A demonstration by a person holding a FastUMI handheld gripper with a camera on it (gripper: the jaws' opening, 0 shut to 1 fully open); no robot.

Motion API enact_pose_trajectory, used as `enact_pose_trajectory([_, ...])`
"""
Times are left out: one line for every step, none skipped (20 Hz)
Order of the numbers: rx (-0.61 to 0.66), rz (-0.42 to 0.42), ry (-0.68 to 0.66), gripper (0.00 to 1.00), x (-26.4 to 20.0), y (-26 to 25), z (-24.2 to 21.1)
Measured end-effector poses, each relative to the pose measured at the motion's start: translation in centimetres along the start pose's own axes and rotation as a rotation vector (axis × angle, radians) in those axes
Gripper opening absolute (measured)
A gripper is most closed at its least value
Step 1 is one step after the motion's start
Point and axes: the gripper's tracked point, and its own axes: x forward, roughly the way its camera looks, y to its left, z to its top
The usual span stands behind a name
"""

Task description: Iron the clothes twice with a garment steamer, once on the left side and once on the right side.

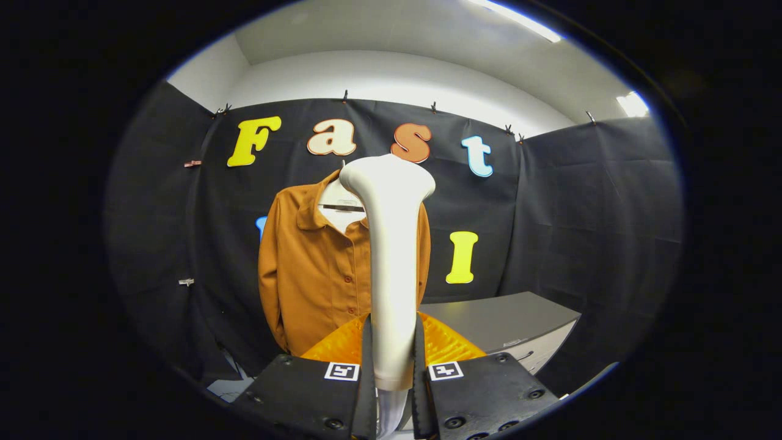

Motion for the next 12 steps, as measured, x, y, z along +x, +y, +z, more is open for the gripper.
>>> enact_pose_trajectory([0.004,0.001,-0.002,0.26,0.1,-0.4,0.3])
enact_pose_trajectory([0.008,0.004,-0.003,0.26,0.3,-0.8,0.5])
enact_pose_trajectory([0.012,0.009,-0.004,0.26,0.4,-1.2,0.7])
enact_pose_trajectory([0.015,0.015,-0.006,0.26,0.5,-1.4,0.9])
enact_pose_trajectory([0.016,0.018,-0.010,0.26,0.7,-1.8,1.1])
enact_pose_trajectory([0.013,0.020,-0.015,0.26,1.0,-2.1,1.3])
enact_pose_trajectory([0.016,0.022,-0.016,0.26,1.3,-2.5,1.5])
enact_pose_trajectory([0.019,0.027,-0.017,0.26,1.5,-2.7,1.6])
enact_pose_trajectory([0.026,0.031,-0.016,0.26,1.6,-3.0,1.8])
enact_pose_trajectory([0.033,0.034,-0.019,0.26,1.8,-3.3,2.0])
enact_pose_trajectory([0.033,0.034,-0.022,0.26,2.0,-3.6,2.1])
enact_pose_trajectory([0.028,0.033,-0.027,0.26,2.2,-4.0,2.3])
